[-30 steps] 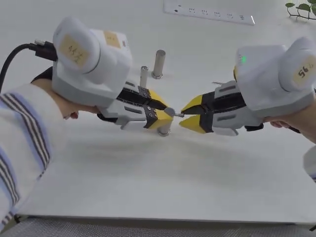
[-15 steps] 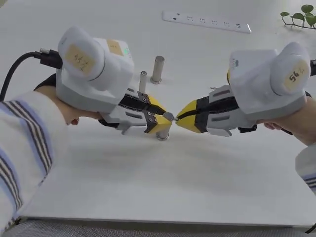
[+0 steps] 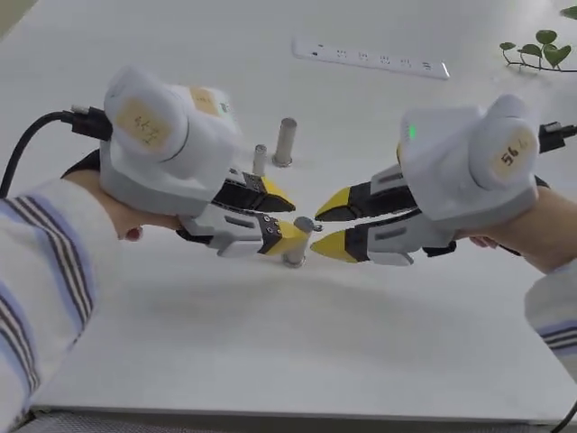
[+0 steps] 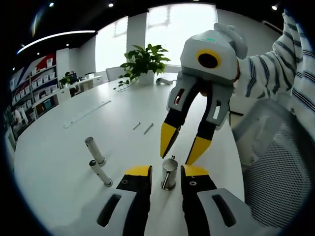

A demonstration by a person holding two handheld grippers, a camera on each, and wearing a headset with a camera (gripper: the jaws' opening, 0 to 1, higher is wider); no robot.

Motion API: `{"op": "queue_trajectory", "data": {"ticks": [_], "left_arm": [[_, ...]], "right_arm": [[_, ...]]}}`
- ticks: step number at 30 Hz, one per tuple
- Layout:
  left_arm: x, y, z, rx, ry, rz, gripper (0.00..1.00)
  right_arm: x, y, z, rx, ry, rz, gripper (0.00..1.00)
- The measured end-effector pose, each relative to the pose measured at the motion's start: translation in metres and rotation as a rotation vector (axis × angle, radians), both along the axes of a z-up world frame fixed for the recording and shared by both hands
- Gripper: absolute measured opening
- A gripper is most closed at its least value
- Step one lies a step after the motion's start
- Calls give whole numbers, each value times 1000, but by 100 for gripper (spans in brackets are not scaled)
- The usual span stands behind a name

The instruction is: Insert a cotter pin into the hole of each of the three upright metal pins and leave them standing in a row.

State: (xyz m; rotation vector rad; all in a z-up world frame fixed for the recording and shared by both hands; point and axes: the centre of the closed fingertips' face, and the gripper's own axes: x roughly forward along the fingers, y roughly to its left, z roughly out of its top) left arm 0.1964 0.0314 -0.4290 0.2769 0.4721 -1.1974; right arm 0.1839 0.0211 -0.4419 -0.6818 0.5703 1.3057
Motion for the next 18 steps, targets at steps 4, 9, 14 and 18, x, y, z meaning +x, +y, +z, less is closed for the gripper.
{"op": "queue_trajectory", "data": {"ticks": [4,9,14,18], "left_arm": [[4,10,11,-74,27,68,31],[1,27,17,-118,17,120,52],[-6,45,16,-108,7,166,78],[-9,64,11,-107,21,224,82]], "right_arm": [[-1,-5,0,8,4,-26,17],[-6,-5,-1,45,22,-69,21],[-8,0,-5,107,68,-137,22],[-6,2,-13,141,93,-183,22]]}}
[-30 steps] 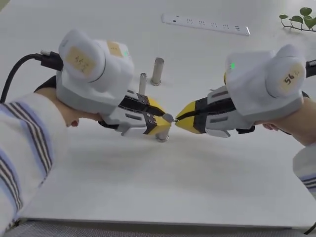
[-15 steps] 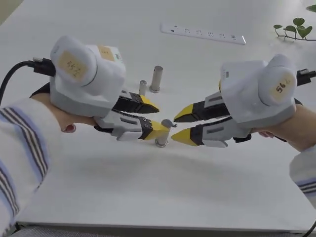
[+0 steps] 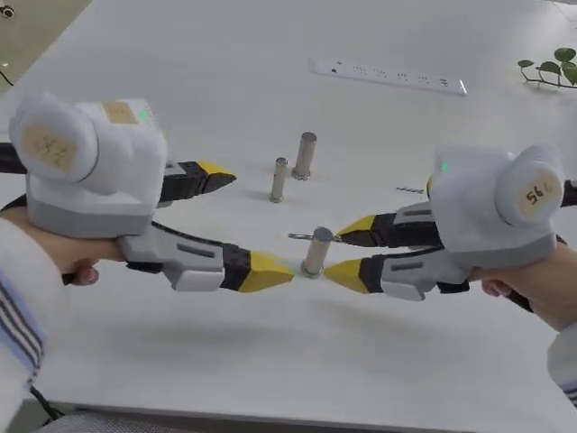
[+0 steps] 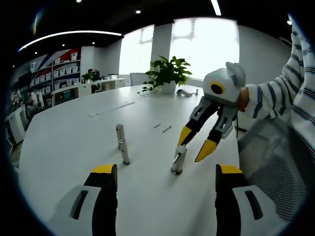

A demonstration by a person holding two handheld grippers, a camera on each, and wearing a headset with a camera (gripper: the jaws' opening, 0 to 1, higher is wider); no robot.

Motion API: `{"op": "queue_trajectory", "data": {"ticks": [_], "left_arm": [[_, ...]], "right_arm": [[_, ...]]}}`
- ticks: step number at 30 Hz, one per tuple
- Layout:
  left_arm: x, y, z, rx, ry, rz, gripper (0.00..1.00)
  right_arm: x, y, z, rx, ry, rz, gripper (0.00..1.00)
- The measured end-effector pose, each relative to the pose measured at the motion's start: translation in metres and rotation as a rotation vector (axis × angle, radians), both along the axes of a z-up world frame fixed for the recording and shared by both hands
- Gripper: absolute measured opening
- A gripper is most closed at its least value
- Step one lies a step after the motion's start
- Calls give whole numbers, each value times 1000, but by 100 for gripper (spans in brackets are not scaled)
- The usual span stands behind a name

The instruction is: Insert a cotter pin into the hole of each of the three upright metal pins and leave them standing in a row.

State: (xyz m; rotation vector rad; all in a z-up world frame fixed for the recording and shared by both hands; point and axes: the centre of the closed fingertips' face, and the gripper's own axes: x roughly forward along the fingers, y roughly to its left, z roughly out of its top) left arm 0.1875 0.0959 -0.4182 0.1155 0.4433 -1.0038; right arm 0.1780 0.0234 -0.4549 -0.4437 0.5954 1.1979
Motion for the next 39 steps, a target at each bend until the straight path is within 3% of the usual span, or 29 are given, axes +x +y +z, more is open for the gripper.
{"op": "queue_trajectory", "data": {"ticks": [2,3,4,9,14,22,28,31,39], "left_arm": [[-2,8,-3,2,8,26,88],[-2,11,-2,6,-7,41,92],[2,15,0,13,-44,69,98],[-7,30,-4,1,-7,103,99],[-16,40,-7,29,6,113,99],[-27,52,-10,45,28,143,99],[-26,59,-8,53,26,182,99],[-28,63,-7,57,25,192,99],[-32,65,-9,75,31,185,99]], "right_arm": [[1,2,-4,23,21,-22,22],[2,2,-5,33,26,-28,22],[3,3,-7,45,35,-38,21],[3,12,-9,103,53,-52,20],[4,17,-16,119,76,-55,20],[6,26,-15,171,75,-62,18],[10,28,-18,170,50,-59,11],[9,28,-19,148,11,-41,10],[11,30,-19,150,-27,-51,8]]}}
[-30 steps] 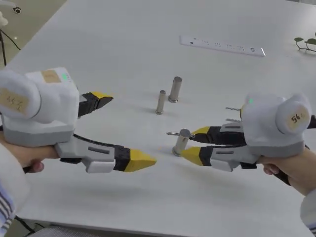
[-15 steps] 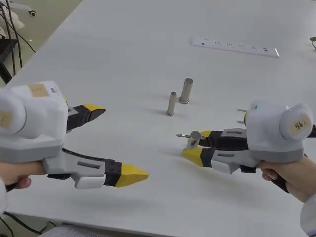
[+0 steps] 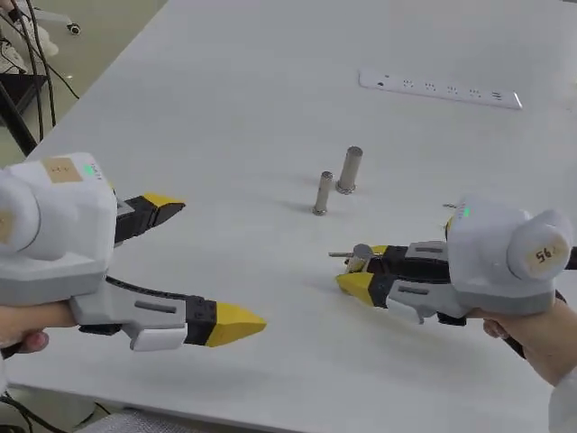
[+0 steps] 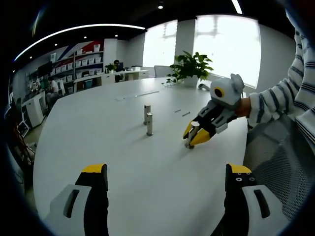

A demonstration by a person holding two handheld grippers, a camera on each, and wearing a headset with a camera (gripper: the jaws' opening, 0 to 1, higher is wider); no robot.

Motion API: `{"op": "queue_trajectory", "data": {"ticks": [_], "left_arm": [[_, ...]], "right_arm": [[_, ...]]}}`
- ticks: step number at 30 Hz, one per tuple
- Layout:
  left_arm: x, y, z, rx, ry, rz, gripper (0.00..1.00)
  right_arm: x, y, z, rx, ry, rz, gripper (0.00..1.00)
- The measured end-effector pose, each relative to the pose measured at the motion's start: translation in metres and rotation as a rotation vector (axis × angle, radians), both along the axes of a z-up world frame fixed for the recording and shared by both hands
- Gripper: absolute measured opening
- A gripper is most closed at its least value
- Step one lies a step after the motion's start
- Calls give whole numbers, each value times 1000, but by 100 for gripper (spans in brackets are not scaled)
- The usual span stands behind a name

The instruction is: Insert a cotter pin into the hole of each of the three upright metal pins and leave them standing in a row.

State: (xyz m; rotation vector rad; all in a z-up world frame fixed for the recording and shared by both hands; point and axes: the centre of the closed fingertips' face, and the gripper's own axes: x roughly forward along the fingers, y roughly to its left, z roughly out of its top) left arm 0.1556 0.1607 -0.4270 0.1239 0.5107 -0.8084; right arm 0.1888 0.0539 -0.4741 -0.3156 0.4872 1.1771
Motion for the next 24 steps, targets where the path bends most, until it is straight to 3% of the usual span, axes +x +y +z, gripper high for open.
{"op": "queue_trajectory", "data": {"ticks": [5,14,20,24], "left_arm": [[2,0,2,-1,-6,9,99],[5,1,3,2,-9,14,99],[2,-2,-5,41,9,-4,99],[1,-5,-7,31,20,-9,99]], "right_arm": [[6,3,2,22,27,-70,8],[29,7,14,36,-21,-137,8],[34,8,8,8,-32,-114,8],[36,7,4,-11,-33,-114,8]]}}
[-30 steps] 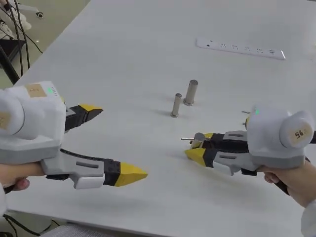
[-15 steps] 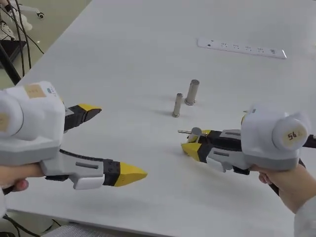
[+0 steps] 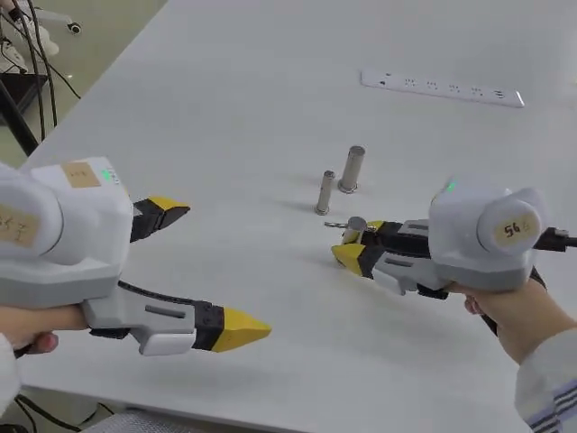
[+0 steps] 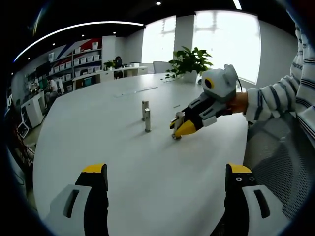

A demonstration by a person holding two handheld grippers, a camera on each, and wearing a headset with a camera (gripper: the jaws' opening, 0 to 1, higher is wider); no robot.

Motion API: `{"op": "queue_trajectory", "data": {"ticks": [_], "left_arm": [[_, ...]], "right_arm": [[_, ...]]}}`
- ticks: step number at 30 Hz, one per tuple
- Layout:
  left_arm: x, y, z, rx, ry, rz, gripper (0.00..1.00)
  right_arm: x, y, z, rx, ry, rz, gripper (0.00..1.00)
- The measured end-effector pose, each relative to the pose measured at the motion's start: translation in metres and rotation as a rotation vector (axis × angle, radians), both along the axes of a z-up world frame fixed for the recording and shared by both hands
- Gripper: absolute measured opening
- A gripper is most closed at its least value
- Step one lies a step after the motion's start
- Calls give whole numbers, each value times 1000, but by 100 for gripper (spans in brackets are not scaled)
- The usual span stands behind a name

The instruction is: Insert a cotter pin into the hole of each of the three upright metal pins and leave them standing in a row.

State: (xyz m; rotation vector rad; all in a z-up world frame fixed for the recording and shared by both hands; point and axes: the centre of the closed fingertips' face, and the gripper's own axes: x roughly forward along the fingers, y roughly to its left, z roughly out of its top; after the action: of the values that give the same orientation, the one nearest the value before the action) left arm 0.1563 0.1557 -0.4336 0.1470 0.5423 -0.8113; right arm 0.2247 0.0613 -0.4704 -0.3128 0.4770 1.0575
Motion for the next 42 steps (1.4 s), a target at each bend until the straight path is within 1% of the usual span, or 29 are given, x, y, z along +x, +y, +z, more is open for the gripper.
{"op": "queue_trajectory", "data": {"ticks": [2,4,6,10,14,18,23,24,26,28,30,32,34,35,36,37,38,40,42], "left_arm": [[-1,-2,-1,0,3,-3,99],[-1,-3,-2,3,3,-5,99],[0,-3,-2,1,1,1,99],[-1,-4,-3,0,5,-1,99],[-1,-5,-3,-2,7,-1,99],[-3,-6,-4,-1,10,-6,99],[-4,-7,-4,-1,10,-10,99],[-4,-8,-3,-2,10,-10,99],[-5,-9,-3,0,11,-17,99],[-6,-10,-3,6,12,-27,99],[-6,-12,-3,7,13,-36,99],[-7,-14,-2,7,12,-42,99],[-6,-15,-2,13,10,-49,99],[-6,-15,-1,15,7,-49,99],[-6,-16,0,11,11,-51,98],[-6,-18,1,0,21,-56,96],[-6,-18,1,-1,19,-56,94],[-4,-20,3,0,7,-60,95],[-3,-22,6,-6,5,-67,95]], "right_arm": [[2,0,-1,10,9,-10,8],[2,-1,-3,4,10,-9,8],[3,-2,-3,16,19,-19,8],[7,-3,-3,35,17,-48,8],[7,-3,-3,29,5,-48,9],[8,-3,-3,49,25,-67,9],[9,-3,-3,54,31,-92,10],[9,-3,-3,53,31,-97,11],[8,-5,-5,22,22,-96,19],[6,-5,-1,21,16,-94,26],[4,-8,6,34,14,-92,28],[2,-12,15,38,1,-91,30],[0,-19,23,38,-4,-89,36],[-1,-23,27,39,-15,-93,38],[-1,-28,35,46,-36,-98,41],[-3,-32,40,52,-30,-100,44],[-4,-35,43,56,-29,-104,46],[-8,-41,52,65,-30,-114,53],[-13,-46,59,74,-24,-122,59]]}}
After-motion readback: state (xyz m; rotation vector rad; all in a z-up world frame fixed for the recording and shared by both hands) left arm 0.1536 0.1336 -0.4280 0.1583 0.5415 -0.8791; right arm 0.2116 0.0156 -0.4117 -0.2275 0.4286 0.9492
